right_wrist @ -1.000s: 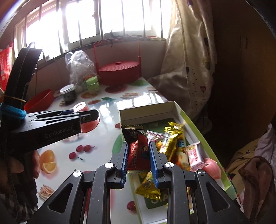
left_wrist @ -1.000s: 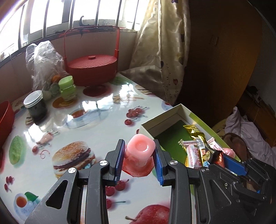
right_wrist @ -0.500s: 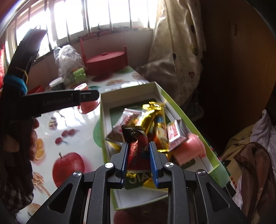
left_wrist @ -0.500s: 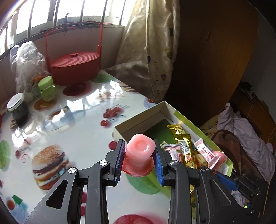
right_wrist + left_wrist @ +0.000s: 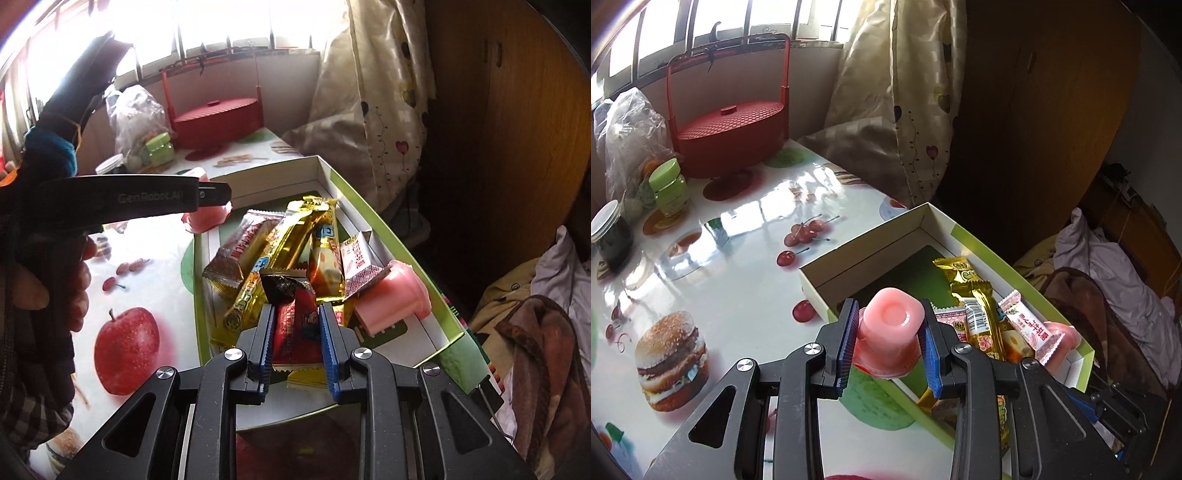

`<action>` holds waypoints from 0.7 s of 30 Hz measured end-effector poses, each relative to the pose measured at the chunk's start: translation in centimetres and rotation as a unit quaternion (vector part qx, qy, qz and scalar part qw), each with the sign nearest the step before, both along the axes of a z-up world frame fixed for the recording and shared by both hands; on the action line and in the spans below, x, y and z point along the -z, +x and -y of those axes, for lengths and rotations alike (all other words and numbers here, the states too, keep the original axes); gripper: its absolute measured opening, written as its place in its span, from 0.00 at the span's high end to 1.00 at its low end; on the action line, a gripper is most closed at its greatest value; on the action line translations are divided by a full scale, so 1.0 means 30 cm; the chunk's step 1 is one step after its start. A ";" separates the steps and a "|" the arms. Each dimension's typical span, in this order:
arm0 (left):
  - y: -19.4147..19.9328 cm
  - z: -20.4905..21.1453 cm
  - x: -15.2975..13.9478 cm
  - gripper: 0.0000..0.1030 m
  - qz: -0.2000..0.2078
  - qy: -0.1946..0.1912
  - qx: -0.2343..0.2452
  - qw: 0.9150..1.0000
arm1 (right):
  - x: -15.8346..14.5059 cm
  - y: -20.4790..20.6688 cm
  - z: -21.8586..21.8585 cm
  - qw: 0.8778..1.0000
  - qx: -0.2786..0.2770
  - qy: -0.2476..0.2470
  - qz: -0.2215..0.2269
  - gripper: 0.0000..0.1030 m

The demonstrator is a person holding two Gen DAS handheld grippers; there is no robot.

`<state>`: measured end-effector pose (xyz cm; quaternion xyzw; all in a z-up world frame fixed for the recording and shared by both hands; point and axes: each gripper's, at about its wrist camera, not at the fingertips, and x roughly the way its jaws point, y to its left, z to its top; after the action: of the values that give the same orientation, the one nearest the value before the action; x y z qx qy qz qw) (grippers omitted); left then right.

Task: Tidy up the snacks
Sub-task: 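Lower the jelly cup and red candy into the green box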

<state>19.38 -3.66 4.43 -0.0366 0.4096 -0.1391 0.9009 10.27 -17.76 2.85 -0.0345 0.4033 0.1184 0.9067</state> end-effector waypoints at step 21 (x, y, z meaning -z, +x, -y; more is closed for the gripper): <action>0.014 0.056 0.012 0.68 0.001 0.012 0.009 1.000 | 0.008 -0.009 0.004 1.000 0.000 -0.004 0.008 0.78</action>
<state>19.79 -5.33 4.06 -0.0216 0.4104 -0.1420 0.9005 9.99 -17.89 2.62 -0.0387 0.3960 0.1165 0.9100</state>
